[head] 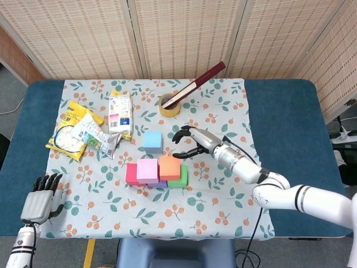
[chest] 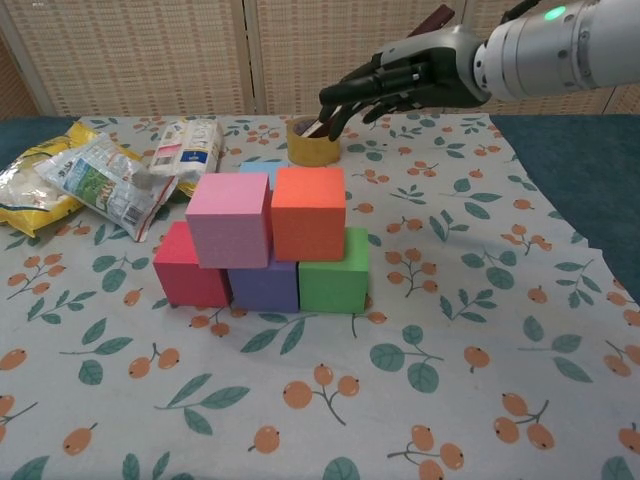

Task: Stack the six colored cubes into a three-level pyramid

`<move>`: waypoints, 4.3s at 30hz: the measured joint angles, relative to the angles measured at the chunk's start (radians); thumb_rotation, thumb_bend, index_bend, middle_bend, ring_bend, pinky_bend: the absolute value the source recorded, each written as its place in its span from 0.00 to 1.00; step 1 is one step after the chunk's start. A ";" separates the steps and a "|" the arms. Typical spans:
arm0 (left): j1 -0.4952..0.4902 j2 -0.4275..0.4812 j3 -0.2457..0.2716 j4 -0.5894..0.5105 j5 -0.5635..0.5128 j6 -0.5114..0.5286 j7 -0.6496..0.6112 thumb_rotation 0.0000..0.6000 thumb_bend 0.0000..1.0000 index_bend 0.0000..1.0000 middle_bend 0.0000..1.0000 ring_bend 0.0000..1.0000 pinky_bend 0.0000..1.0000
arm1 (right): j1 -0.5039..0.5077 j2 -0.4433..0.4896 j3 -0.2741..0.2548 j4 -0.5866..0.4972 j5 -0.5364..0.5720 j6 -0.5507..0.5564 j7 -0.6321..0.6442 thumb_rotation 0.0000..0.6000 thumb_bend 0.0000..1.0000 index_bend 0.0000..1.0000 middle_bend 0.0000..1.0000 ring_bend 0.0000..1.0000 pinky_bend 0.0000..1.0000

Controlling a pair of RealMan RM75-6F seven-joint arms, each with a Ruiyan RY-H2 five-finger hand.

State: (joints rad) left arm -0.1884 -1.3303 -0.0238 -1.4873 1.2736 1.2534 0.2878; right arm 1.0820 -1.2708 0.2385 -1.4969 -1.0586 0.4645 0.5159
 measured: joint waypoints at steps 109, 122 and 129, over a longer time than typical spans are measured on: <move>0.000 -0.001 0.003 -0.003 0.004 0.000 -0.002 1.00 0.32 0.00 0.05 0.00 0.06 | -0.188 0.230 -0.023 -0.242 -0.199 -0.087 -0.095 0.52 0.06 0.20 0.31 0.00 0.00; -0.001 0.001 0.004 -0.003 0.005 -0.005 -0.008 1.00 0.32 0.00 0.05 0.00 0.06 | -0.171 0.184 -0.028 -0.217 -0.315 -0.141 0.005 0.52 0.06 0.21 0.31 0.00 0.00; 0.004 0.008 0.001 -0.006 0.006 0.006 -0.014 1.00 0.32 0.00 0.05 0.00 0.06 | -0.144 0.140 -0.024 -0.196 -0.318 -0.146 0.030 0.52 0.05 0.20 0.31 0.00 0.00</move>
State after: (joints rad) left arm -0.1844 -1.3227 -0.0224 -1.4937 1.2796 1.2598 0.2740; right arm 0.9379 -1.1308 0.2142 -1.6932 -1.3761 0.3188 0.5457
